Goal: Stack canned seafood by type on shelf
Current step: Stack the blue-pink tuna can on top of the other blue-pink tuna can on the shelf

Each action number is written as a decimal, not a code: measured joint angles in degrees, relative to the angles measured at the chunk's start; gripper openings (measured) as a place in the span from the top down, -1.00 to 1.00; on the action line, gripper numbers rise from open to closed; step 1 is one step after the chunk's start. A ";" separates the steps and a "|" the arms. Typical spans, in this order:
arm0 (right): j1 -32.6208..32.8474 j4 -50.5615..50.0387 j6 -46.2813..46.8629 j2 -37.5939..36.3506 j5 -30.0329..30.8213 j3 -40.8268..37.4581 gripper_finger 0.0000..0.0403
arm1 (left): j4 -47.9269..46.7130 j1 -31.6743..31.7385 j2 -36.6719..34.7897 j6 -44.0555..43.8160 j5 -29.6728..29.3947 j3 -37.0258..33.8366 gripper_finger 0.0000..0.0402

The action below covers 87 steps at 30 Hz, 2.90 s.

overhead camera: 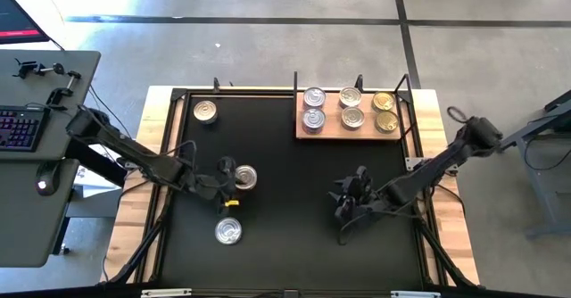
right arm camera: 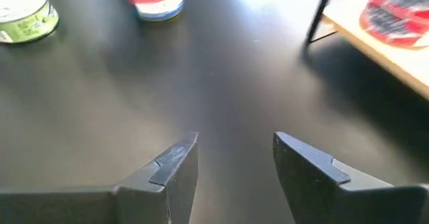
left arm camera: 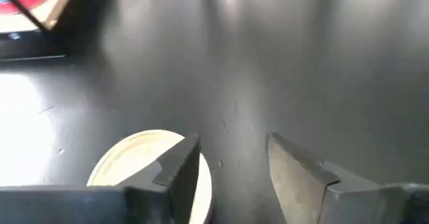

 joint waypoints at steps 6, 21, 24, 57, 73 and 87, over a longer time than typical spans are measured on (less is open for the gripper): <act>-0.09 15.87 -8.62 8.95 -6.90 -0.04 0.09 | -1.90 -0.29 8.28 1.70 -1.94 0.02 0.15; -2.19 46.93 -48.61 13.30 -18.42 0.00 0.09 | 34.54 5.61 28.69 4.91 7.34 1.50 0.82; -3.67 46.60 -52.49 14.71 -17.02 0.00 0.09 | 39.22 6.72 34.25 5.15 8.32 4.51 0.96; -9.14 42.45 -70.64 22.76 -14.44 0.09 -0.12 | 40.07 11.99 41.78 4.79 14.86 21.61 1.00; -7.09 47.71 -58.41 24.17 -10.39 0.11 0.17 | 34.33 11.89 37.38 6.21 13.05 21.72 1.00; -4.80 -12.15 -28.29 -5.95 -1.18 3.69 0.17 | 20.57 10.49 33.26 5.35 0.96 21.59 1.00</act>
